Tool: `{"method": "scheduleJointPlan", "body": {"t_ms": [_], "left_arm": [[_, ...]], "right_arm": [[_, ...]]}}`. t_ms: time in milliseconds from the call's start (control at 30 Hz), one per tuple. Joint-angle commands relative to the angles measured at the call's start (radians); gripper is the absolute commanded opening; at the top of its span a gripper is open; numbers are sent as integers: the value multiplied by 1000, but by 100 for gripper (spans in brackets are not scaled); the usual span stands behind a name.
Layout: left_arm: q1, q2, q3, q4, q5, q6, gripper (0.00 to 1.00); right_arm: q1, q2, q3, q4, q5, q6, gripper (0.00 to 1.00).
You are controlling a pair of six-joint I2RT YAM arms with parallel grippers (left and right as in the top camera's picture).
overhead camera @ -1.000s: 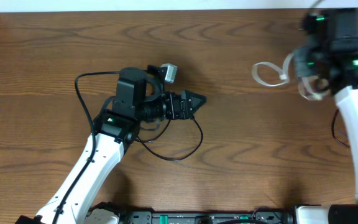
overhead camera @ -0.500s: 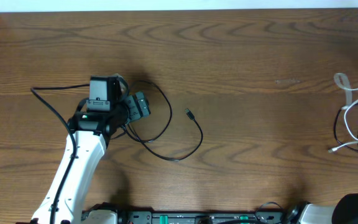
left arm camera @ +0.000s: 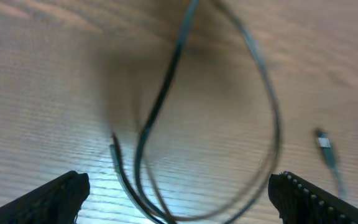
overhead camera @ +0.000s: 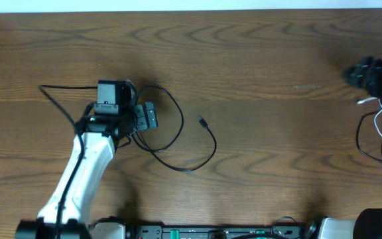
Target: Untangle cables
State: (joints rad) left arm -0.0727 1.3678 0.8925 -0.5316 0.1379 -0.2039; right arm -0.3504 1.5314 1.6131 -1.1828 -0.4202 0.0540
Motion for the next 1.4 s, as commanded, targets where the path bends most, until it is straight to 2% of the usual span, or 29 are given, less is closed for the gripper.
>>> {"method": "scheduleJointPlan", "body": {"t_ms": [0, 67, 167, 233, 267, 300, 433, 567, 633, 700, 967, 1067, 1200, 1367], "left_arm": [[5, 94, 0, 26, -76, 40, 97], [5, 144, 0, 53, -75, 39, 97], [4, 205, 0, 84, -47, 39, 86], [4, 224, 0, 100, -1, 39, 60], [4, 224, 0, 106, 39, 39, 26], [4, 219, 2, 108, 73, 39, 9], [4, 178, 22, 111, 301, 36, 8], [-11, 101, 26, 157, 610, 35, 7], [-42, 42, 26, 194, 720, 35, 7], [-70, -6, 26, 223, 765, 35, 8], [-231, -189, 26, 268, 779, 36, 7], [-290, -217, 26, 244, 774, 67, 8], [-336, -211, 26, 151, 733, 122, 8], [-364, -211, 26, 129, 722, 170, 8]], "right_arm": [[101, 0, 14, -31, -56, -78, 73], [144, 0, 13, -34, -56, -78, 72], [208, 0, 13, -32, -41, -78, 67], [245, 0, 13, -32, -8, -78, 67], [268, 0, 13, -33, 16, -78, 67], [285, 0, 13, -32, 34, -78, 67], [348, 0, 9, -29, 55, -78, 69], [422, 1, 8, -27, 31, -78, 74], [473, 1, 8, -19, 31, -78, 75], [509, 1, 8, -9, 31, -78, 76], [625, 1, 7, 55, -106, -75, 77], [651, 2, 7, 55, -174, -18, 77], [684, 3, -3, 31, -177, 120, 76], [720, 6, -83, 85, -178, 304, 78]]}}
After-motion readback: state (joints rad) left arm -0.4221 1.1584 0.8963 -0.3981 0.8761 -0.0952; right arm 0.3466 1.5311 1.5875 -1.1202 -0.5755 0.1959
